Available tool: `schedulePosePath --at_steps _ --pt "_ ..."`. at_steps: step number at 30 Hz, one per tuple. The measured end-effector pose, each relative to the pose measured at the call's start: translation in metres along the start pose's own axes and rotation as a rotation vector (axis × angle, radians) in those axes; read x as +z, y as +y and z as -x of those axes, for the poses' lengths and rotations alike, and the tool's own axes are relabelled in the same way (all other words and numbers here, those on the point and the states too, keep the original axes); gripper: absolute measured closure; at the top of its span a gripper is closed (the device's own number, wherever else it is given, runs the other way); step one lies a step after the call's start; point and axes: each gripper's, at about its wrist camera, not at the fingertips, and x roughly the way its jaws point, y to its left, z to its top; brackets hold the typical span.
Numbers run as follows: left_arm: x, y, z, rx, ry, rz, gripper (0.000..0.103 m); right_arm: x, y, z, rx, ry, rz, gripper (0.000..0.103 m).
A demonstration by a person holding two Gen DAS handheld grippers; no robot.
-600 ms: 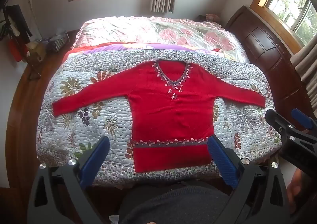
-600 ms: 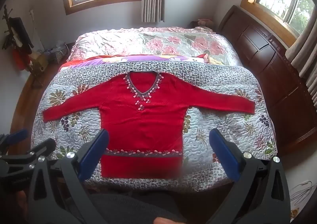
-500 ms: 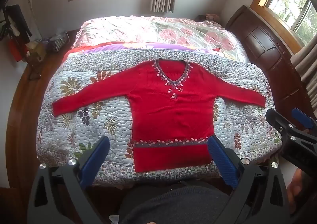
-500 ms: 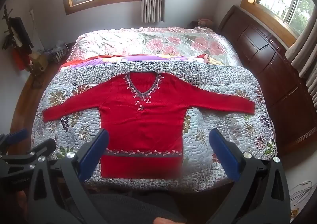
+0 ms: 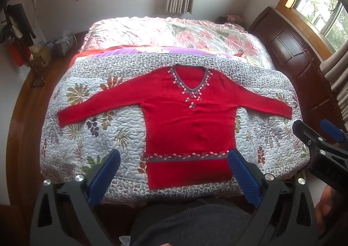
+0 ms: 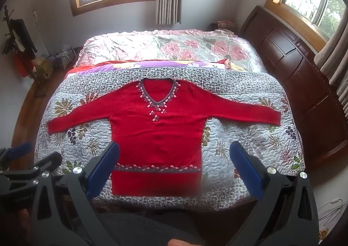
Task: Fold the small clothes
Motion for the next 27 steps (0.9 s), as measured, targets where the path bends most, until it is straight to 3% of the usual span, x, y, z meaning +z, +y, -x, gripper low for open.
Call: schedulePosePath --at_steps 27 --pt "0.0027 0.0039 -0.0034 -0.002 0.002 0.004 0.004 -0.0007 0.0039 -0.006 0.002 0.0 -0.003 0.003"
